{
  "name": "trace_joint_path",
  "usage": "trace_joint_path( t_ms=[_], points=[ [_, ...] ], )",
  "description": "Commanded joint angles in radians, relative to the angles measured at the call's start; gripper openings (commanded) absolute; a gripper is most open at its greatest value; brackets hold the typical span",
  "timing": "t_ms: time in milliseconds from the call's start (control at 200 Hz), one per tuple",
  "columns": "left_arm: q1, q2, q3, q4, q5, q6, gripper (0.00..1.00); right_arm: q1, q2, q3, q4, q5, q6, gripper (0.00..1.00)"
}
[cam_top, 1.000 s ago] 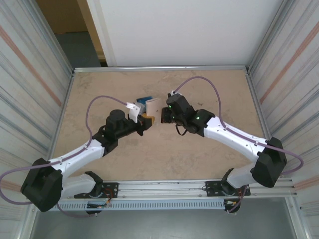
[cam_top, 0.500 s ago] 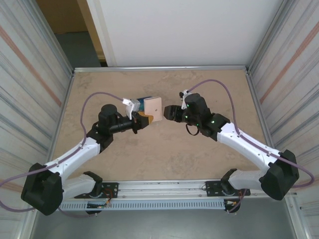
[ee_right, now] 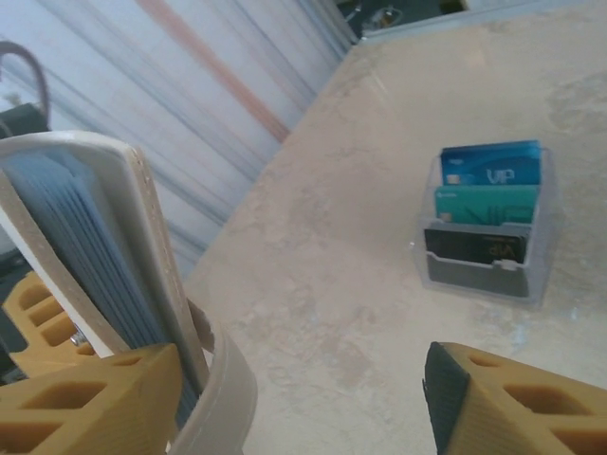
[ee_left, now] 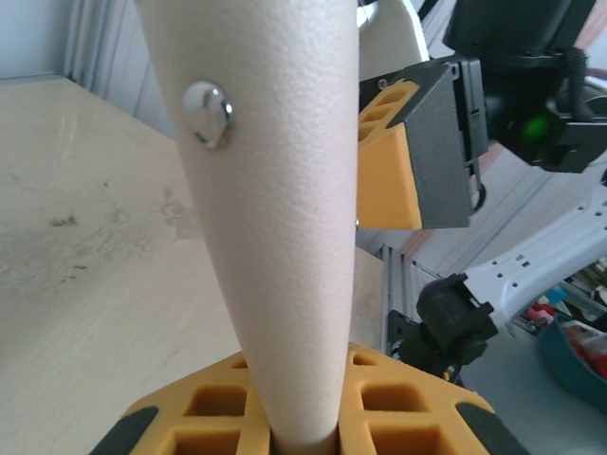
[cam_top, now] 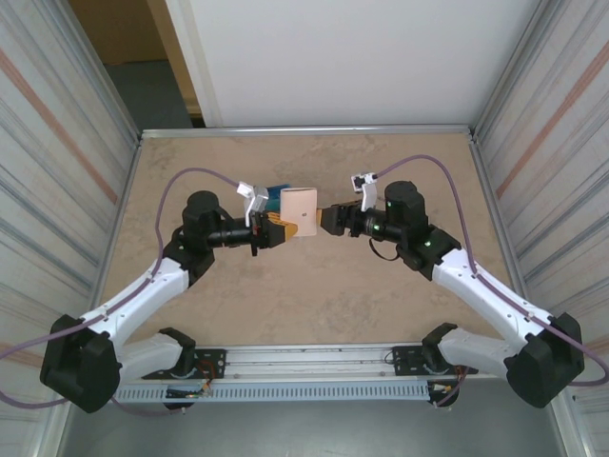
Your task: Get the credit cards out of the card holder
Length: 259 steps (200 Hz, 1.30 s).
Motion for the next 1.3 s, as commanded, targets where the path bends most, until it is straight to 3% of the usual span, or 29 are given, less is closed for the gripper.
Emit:
trace_joint_path(
  t_ms=[0, 236, 491, 687, 777, 792, 837, 887, 962, 1017, 1077, 1293],
  points=[
    [-0.005, 0.005, 0.036, 0.074, 0.111, -0.038, 0.0, 0.006, -0.022, -0.023, 0.115, -0.148, -0.028, 0.62],
    [-0.005, 0.022, 0.033, 0.163, 0.197, -0.084, 0.0, 0.003, -0.026, -0.044, 0.179, -0.251, -0.034, 0.36],
    [-0.009, 0.018, 0.033, 0.199, 0.216, -0.084, 0.0, 0.003, -0.021, -0.057, 0.258, -0.359, -0.027, 0.21],
    [-0.015, 0.01, 0.034, 0.176, 0.155, -0.072, 0.0, 0.01, -0.016, -0.039, 0.251, -0.388, -0.026, 0.0],
    [-0.014, 0.005, 0.029, 0.152, 0.1, -0.06, 0.0, 0.012, -0.026, -0.033, 0.226, -0.351, -0.033, 0.0],
    [-0.015, 0.004, 0.026, 0.152, 0.089, -0.06, 0.03, 0.013, -0.028, -0.032, 0.214, -0.34, -0.036, 0.0],
    [-0.015, -0.002, 0.014, 0.155, 0.054, -0.056, 0.33, 0.013, -0.034, -0.029, 0.194, -0.314, -0.04, 0.0],
    [-0.014, -0.01, 0.004, 0.157, 0.027, -0.051, 0.48, 0.014, -0.042, -0.025, 0.173, -0.286, -0.045, 0.0],
    [-0.015, -0.02, 0.01, 0.107, -0.009, -0.036, 0.77, 0.014, -0.054, -0.019, 0.137, -0.243, -0.052, 0.0],
    [-0.015, -0.026, 0.02, 0.055, -0.04, -0.018, 0.88, 0.016, -0.062, -0.01, 0.102, -0.207, -0.059, 0.0],
    [-0.015, -0.035, 0.025, 0.014, -0.077, -0.006, 0.93, 0.017, -0.069, -0.006, 0.075, -0.169, -0.061, 0.0],
    [-0.015, -0.063, 0.001, 0.005, -0.144, -0.012, 0.95, 0.023, -0.081, -0.007, 0.028, -0.065, -0.05, 0.0]
  ],
)
